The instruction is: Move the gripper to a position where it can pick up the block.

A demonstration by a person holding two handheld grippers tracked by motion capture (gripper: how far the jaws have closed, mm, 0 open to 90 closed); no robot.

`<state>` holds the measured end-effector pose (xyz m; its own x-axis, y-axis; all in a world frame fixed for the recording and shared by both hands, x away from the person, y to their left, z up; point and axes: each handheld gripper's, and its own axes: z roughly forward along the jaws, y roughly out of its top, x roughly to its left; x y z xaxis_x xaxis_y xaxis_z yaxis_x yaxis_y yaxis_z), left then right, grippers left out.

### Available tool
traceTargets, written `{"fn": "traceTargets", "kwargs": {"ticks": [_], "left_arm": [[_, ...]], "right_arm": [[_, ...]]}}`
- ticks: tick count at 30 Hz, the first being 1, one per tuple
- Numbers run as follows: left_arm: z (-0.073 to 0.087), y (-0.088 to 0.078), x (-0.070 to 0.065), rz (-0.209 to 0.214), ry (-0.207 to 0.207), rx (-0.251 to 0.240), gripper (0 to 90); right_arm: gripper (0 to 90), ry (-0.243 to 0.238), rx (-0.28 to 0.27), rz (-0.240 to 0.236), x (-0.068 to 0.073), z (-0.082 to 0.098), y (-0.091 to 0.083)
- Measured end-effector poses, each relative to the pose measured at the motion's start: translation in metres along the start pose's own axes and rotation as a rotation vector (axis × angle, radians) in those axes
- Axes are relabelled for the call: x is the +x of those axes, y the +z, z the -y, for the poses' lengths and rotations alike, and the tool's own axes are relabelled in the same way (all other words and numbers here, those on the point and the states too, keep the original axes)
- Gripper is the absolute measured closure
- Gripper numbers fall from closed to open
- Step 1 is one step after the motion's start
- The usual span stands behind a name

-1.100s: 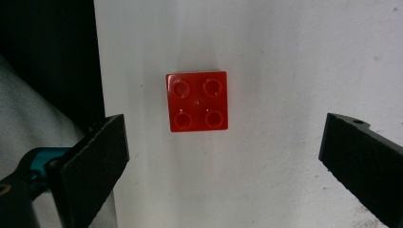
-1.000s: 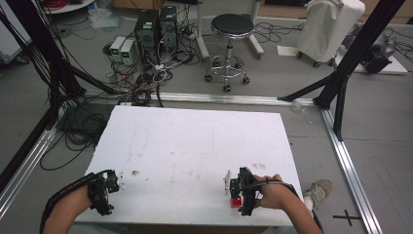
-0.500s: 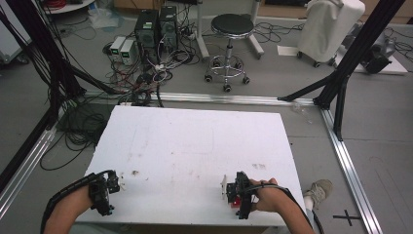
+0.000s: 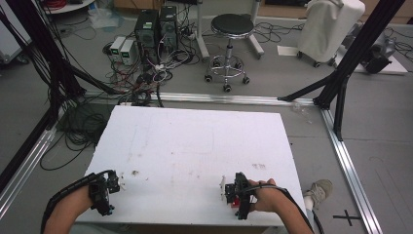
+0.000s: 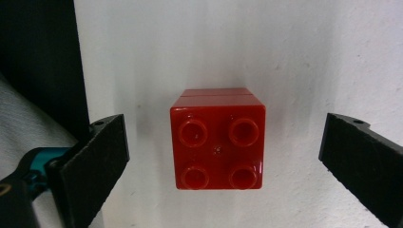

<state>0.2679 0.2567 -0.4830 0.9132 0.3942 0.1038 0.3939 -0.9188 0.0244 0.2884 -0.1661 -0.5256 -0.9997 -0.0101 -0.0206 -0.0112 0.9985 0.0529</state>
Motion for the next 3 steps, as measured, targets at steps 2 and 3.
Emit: {"fn": "traceTargets", "kwargs": {"ticks": [2,3], "left_arm": [[0.0,0.0001,-0.0001,0.0,-0.003,-0.003,22.5],[-0.0003,0.0001,0.0003,0.001,0.0,0.0,22.5]], "right_arm": [[1.9,-0.002,-0.004,-0.001,-0.0002,0.0001,-0.0006],[1.8,-0.001,-0.005,-0.001,-0.0001,0.0002,-0.0009]]}}
